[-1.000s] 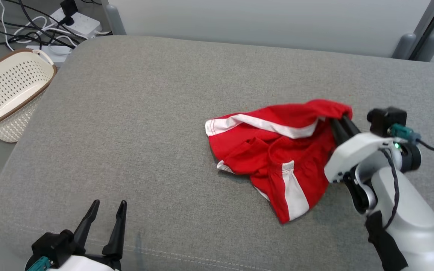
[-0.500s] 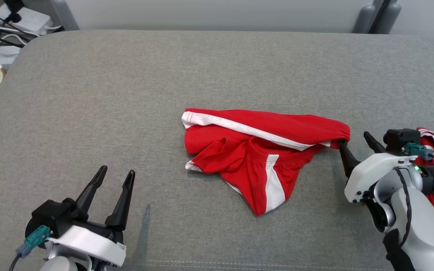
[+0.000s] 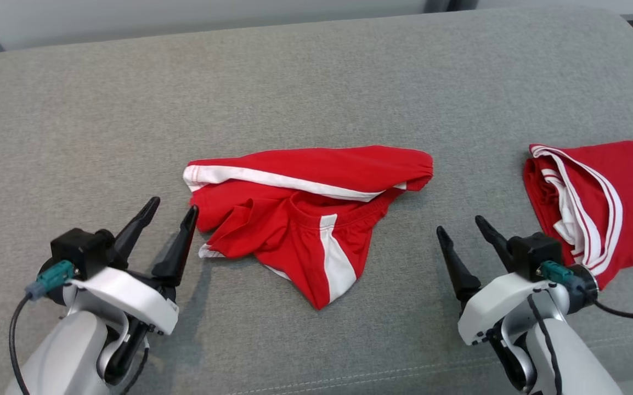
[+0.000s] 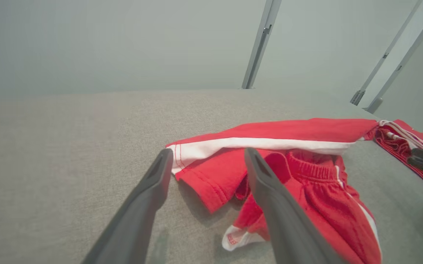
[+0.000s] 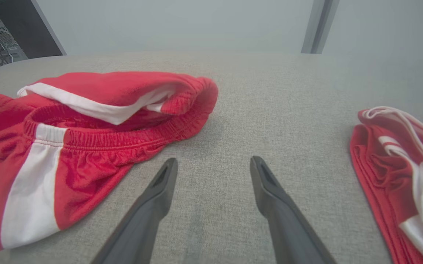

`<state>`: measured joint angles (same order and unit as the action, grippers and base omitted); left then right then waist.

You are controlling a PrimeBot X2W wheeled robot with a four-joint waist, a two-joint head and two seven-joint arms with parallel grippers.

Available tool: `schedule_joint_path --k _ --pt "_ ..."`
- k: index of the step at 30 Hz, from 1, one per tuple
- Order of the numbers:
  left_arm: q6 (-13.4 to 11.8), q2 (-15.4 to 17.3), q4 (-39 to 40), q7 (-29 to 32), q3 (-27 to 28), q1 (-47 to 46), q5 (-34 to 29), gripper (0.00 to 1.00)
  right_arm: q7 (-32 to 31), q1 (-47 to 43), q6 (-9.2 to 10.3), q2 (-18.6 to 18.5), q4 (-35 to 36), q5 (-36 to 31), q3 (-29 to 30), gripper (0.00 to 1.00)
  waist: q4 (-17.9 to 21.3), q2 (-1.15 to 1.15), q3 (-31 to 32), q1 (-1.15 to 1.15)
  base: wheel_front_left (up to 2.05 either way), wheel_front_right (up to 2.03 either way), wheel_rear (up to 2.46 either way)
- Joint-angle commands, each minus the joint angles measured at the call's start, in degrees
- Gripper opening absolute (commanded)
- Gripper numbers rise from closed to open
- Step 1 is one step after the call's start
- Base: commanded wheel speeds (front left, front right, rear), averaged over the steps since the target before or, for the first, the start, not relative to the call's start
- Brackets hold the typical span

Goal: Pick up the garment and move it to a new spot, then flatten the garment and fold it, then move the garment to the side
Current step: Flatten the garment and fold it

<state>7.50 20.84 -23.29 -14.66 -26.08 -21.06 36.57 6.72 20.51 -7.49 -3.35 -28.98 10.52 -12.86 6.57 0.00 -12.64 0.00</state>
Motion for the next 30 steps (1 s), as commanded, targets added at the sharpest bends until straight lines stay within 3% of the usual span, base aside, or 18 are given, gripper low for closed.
schedule_joint_path --k 1,11,30 --pt "-0.01 3.0 -0.92 -0.29 0.32 -5.01 1.98 1.0 1.3 -0.65 0.0 0.36 2.25 -0.04 -2.54 1.0 2.37 0.0 -1.59 0.0 0.0 0.0 0.0" --pt "-0.01 6.96 -9.85 2.73 -4.2 -13.55 15.28 1.0 3.9 -1.91 0.0 0.45 5.44 5.42 -11.29 1.0 7.5 0.0 -4.45 0.0 0.0 0.0 0.0" --pt "-0.01 14.92 -9.55 3.83 -12.18 -15.65 30.93 1.0 5.94 -2.08 0.0 0.46 9.85 6.09 -14.1 1.0 10.33 0.0 -7.83 0.0 0.0 0.0 0.0"
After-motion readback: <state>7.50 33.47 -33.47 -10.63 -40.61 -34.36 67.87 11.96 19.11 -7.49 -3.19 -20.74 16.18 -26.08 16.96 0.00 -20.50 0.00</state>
